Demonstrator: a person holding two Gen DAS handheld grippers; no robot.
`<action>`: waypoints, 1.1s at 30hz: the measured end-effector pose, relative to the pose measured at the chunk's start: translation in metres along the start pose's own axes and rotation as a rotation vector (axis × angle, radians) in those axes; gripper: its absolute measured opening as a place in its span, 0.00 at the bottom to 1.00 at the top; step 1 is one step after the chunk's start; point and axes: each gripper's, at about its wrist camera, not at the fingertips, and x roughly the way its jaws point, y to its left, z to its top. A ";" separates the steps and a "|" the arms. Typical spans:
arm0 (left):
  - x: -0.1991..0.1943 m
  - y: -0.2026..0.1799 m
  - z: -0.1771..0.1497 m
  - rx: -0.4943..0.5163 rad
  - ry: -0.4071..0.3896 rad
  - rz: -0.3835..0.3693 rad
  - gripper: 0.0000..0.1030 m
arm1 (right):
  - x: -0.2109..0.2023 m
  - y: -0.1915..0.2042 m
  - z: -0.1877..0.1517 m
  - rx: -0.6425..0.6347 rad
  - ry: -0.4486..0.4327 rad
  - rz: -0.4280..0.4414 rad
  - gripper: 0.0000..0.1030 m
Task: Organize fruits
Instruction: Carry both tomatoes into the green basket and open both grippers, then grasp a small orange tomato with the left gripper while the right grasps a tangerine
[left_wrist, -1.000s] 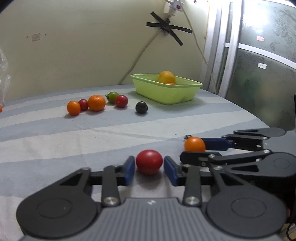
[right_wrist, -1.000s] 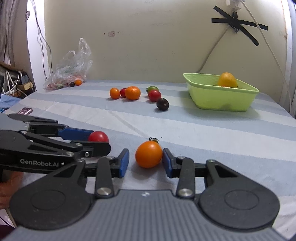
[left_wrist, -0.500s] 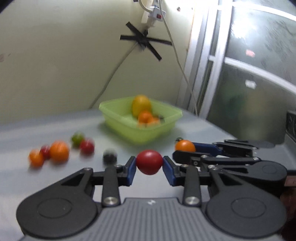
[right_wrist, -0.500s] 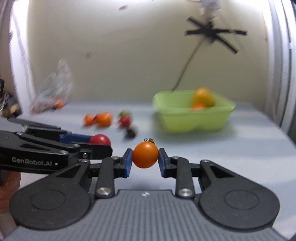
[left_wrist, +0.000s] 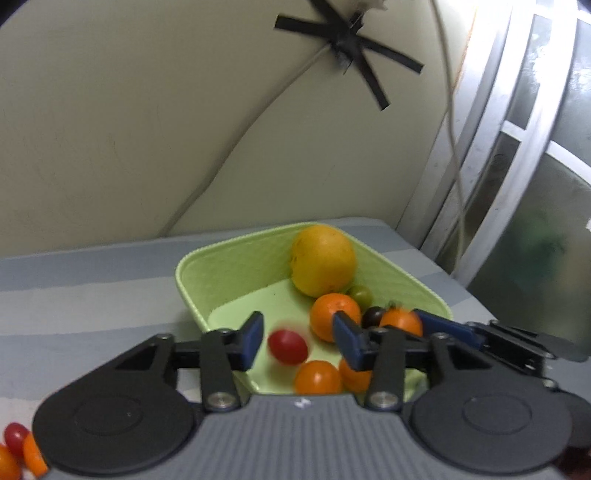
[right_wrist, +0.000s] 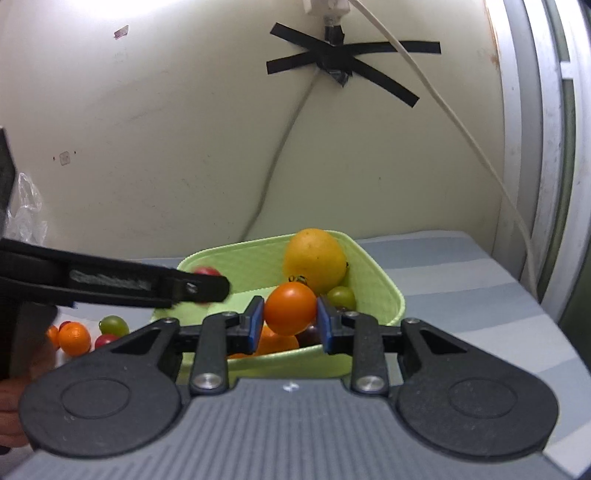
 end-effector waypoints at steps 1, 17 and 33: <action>0.001 0.001 -0.001 -0.006 -0.006 -0.006 0.43 | -0.002 -0.002 0.001 0.002 -0.007 0.000 0.42; -0.168 0.099 -0.053 -0.125 -0.202 0.212 0.43 | -0.047 0.002 0.003 0.047 -0.177 0.078 0.46; -0.118 0.149 -0.091 -0.193 -0.079 0.158 0.44 | -0.001 0.177 -0.026 -0.397 0.060 0.288 0.45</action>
